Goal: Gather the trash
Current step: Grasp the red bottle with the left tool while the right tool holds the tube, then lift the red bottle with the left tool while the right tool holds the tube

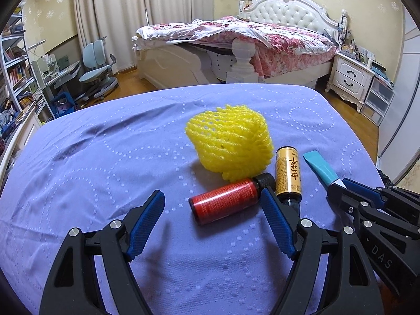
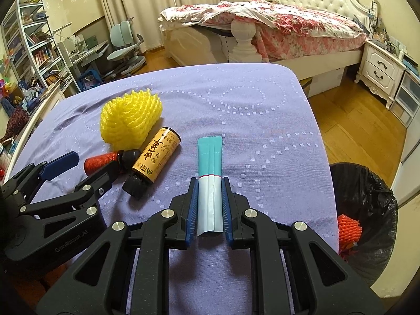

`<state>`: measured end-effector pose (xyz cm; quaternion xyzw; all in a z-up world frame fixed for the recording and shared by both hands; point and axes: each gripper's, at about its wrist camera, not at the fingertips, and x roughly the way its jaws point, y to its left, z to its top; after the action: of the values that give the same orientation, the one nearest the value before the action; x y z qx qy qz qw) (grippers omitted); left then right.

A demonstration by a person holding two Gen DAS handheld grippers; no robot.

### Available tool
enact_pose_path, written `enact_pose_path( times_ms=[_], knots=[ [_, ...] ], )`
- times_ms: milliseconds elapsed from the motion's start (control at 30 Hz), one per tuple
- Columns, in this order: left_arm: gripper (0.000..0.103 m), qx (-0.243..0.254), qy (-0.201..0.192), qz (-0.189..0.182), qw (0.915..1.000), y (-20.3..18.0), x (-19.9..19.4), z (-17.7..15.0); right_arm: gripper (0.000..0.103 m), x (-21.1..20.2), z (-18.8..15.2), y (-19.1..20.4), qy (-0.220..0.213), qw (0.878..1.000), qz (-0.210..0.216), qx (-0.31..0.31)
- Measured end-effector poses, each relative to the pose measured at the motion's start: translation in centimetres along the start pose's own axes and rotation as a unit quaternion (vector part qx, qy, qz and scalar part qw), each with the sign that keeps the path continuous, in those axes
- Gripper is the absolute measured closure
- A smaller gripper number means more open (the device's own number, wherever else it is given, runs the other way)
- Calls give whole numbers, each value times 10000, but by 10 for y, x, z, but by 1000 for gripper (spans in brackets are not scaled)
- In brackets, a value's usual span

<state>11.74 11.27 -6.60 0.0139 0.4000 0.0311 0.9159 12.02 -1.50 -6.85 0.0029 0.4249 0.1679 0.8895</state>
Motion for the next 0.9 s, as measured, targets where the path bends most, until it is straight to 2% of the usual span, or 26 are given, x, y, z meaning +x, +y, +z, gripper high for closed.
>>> enact_pose_path(
  times_ms=[167,233,267,633,900],
  knots=[
    [27,24,77,-99,9999,0,4,2,86,0,-1,0,0,10000,0,0],
    [34,6,107,-174,9998,2,4,2,86,0,0,0,-2,10000,-3,-2],
    [44,15,135,-211,9997,2,4,1,86,0,0,1,-3,10000,-12,-10],
    [44,-163,189,-132,9996,8,-6,-13,86,0,0,1,-8,10000,-39,-17],
    [44,-640,226,296,9973,24,-14,-22,85,0,1,1,-8,10000,-50,-30]
  ],
)
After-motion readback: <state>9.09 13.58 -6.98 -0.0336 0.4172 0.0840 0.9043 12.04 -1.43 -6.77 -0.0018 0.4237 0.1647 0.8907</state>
